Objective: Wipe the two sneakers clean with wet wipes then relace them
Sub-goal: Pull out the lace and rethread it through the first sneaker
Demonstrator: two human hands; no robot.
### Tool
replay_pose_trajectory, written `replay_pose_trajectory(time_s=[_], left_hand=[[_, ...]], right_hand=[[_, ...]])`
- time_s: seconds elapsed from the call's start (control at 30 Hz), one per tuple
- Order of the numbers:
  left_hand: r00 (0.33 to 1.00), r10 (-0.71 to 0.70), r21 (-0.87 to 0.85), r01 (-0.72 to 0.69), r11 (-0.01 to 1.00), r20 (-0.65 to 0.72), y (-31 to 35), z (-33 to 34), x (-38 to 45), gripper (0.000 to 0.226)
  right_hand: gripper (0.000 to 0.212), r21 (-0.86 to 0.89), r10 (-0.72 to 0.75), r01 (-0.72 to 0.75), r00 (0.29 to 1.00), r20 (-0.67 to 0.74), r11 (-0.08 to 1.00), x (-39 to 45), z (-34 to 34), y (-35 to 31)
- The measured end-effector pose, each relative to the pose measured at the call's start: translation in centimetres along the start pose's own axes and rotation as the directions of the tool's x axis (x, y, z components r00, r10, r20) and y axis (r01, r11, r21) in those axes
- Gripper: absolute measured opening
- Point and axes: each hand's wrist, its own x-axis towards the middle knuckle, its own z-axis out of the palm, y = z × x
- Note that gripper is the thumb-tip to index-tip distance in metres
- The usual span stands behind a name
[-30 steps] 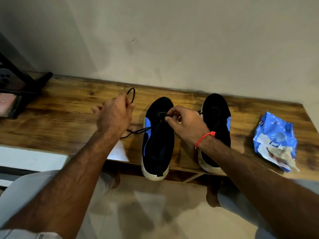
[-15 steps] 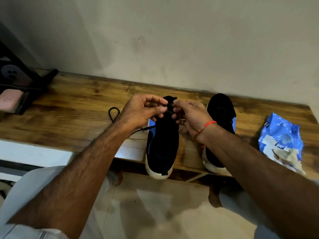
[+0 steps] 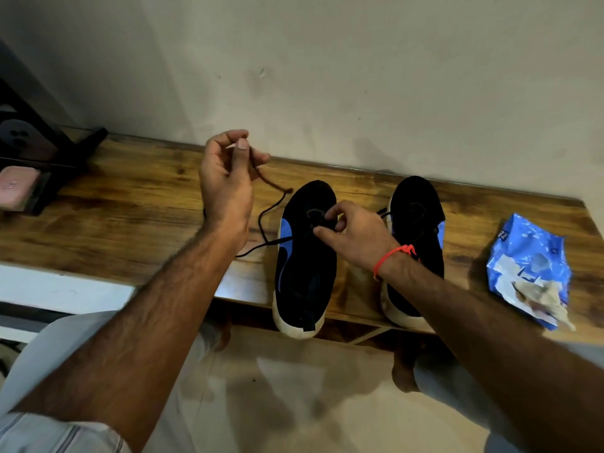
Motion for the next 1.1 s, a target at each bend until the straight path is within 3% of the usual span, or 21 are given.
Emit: replay_pose_trajectory(time_s=[0.07, 0.13, 0.23, 0.33, 0.5, 0.7, 0.9, 1.1], left_hand=[[0.992, 0.124, 0.184, -0.122, 0.975, -0.001, -0.2, -0.4, 0.2, 0.018], [0.980, 0.150, 0.362, -0.189, 0.913, 0.134, -0.9, -0.2, -0.3, 0.020], [0.933, 0.022, 0.554, -0.232, 0.800, 0.359, -2.4, 0.5, -1.8, 0.021], [0.868, -0.076, 0.694, -0.337, 0.636, 0.491, -3.4, 0.8, -3.7, 0.008], [0.852, -0.139, 0.763, -0.364, 0.535, 0.505, -4.3, 0.7, -4.6, 0.008], [0.830, -0.167, 0.793, -0.420, 0.442, 0.533, -4.8, 0.8, -4.8, 0.015], [0.843, -0.089, 0.798, -0.461, 0.389, 0.531, -5.4, 0.9, -5.5, 0.020], [0.854, -0.061, 0.810, -0.464, 0.359, 0.516, -5.8, 0.9, -6.0, 0.023]], right_hand=[[0.034, -0.023, 0.003, -0.003, 0.999, 0.034, 1.000, -0.7, 0.4, 0.2], [0.035, -0.053, -0.018, 0.019, 1.000, 0.015, 0.998, -0.9, 0.8, 0.4], [0.034, -0.121, -0.042, 0.044, 0.999, 0.019, 0.992, -0.8, 0.8, 0.6], [0.029, -0.104, -0.048, 0.048, 0.999, 0.008, 0.993, -0.9, 0.8, 0.6], [0.018, 0.161, 0.064, -0.058, 0.997, -0.037, 0.985, -1.1, 1.0, 1.2], [0.020, 0.479, 0.243, -0.248, 0.967, 0.074, 0.842, -0.9, 1.4, 2.0], [0.022, 0.592, 0.317, -0.320, 0.942, 0.112, 0.739, -1.2, 1.3, 2.2], [0.021, 0.658, 0.286, -0.288, 0.951, 0.115, 0.696, -1.4, 1.3, 2.1]])
